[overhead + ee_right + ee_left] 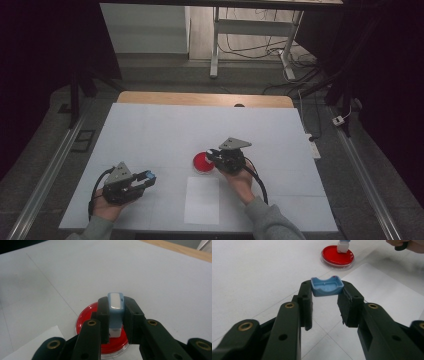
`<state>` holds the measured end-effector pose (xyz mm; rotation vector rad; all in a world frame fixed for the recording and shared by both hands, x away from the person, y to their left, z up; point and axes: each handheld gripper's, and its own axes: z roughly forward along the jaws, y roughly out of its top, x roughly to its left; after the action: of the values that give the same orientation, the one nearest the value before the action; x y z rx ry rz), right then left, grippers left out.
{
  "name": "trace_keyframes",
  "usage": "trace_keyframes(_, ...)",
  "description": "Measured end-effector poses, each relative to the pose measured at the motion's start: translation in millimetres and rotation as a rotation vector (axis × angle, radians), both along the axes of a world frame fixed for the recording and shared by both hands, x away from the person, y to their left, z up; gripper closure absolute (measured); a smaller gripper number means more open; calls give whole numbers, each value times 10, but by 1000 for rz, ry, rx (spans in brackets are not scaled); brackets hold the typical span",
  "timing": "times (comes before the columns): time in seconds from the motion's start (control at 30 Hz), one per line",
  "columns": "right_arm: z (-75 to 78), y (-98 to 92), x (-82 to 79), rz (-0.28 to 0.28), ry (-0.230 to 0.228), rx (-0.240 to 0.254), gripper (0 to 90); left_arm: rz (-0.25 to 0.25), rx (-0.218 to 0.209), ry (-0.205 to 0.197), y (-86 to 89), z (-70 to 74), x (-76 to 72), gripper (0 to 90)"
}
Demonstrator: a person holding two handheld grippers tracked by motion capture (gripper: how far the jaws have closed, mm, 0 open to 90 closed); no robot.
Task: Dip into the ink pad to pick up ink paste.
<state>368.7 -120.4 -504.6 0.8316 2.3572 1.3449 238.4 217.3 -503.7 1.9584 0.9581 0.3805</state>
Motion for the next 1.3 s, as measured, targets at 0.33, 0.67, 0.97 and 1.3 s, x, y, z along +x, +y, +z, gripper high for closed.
trace_keyframes(0.33, 74, -58, -5, -8, -7, 42, 755, 2, -1, -1, -9, 1, 2, 652)
trace_keyframes(0.67, 94, -25, -20, 8, -18, 55, 755, -1, 2, 0, -18, 0, 4, 652)
trace_keyframes(0.97, 111, 20, -34, 26, -21, 36, 755, -1, 2, 0, -20, 2, 3, 652)
trace_keyframes(1.3, 108, 63, -34, 45, -16, 29, 755, -1, 2, 1, -16, 4, 2, 652)
